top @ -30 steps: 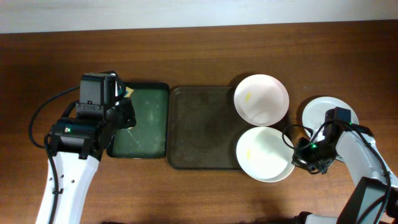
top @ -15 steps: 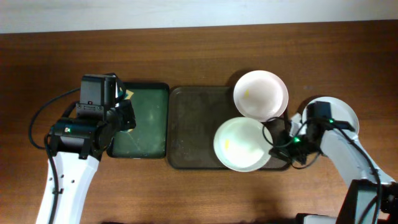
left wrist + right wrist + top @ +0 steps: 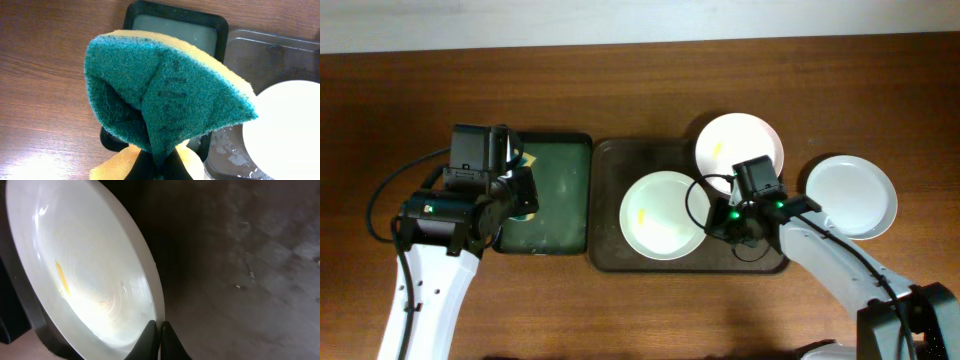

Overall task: Clean dirty plates on tray and stack at the side
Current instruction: 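Move the right gripper to the lower white plate and grasp its rim, then bring the sponge in the left gripper over the held plate, then scrub the plate surface with the sponge in the left gripper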

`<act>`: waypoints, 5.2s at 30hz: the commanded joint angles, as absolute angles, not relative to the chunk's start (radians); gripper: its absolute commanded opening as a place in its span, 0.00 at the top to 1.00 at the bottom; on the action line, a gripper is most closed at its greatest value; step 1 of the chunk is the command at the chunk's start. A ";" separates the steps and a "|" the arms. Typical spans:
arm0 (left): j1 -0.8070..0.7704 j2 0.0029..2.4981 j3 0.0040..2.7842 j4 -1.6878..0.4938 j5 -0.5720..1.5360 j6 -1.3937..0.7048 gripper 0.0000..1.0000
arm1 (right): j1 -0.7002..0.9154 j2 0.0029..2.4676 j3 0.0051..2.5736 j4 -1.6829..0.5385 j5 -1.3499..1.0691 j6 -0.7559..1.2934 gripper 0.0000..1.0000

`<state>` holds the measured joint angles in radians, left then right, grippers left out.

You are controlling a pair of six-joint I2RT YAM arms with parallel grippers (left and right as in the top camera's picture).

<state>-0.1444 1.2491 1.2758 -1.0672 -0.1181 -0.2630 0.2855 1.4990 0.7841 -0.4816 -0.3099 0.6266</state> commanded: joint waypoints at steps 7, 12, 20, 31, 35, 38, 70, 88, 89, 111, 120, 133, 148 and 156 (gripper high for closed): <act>-0.141 1.237 1.290 -1.019 -0.101 -0.276 1.00 | 0.340 1.608 0.789 -0.317 -0.258 0.605 0.61; -0.152 1.316 1.288 -0.963 -0.070 -0.275 1.00 | 0.338 1.571 0.931 -0.482 -0.276 0.438 0.44; -0.311 1.615 1.503 -1.065 -0.008 -0.272 1.00 | 0.282 1.578 1.036 -0.670 -0.273 0.337 0.47; -0.508 1.896 1.589 -1.075 0.056 -0.345 1.00 | 0.268 1.625 1.028 -0.704 -0.272 0.266 0.27; -0.529 1.940 1.589 -1.075 0.030 -0.363 1.00 | 0.268 1.625 1.026 -0.703 -0.255 0.266 0.01; -0.529 1.941 1.589 -1.075 0.030 -0.363 1.00 | 0.268 1.625 1.026 -0.702 -0.250 0.266 0.02; -0.529 1.941 1.589 -1.053 0.031 -0.363 1.00 | 0.268 1.625 1.026 -0.702 -0.250 0.266 0.02; -0.548 1.942 1.588 -1.090 0.030 -0.367 1.00 | 0.234 1.618 1.082 -0.601 -0.302 0.295 0.02; -0.551 1.943 1.588 -1.090 0.030 -0.367 1.00 | 0.234 1.618 1.082 -0.601 -0.302 0.295 0.02; -0.551 1.971 1.587 -1.018 -0.008 -0.371 1.00 | 0.301 1.630 0.940 -0.567 -0.298 0.379 0.74; -0.551 1.971 1.586 -1.007 -0.034 -0.374 1.00 | 0.301 1.672 0.876 -0.440 -0.255 0.383 0.65; -0.552 1.971 1.540 -0.987 -0.034 -0.374 1.00 | 0.301 1.768 0.875 -0.348 -0.390 0.383 0.96; -0.552 1.971 1.379 -0.884 -0.033 -0.438 1.00 | 0.301 1.768 0.875 -0.362 -0.389 0.402 0.96; -0.552 1.979 1.261 -0.794 0.078 -0.459 1.00 | 0.301 1.768 0.875 -0.362 -0.389 0.403 0.96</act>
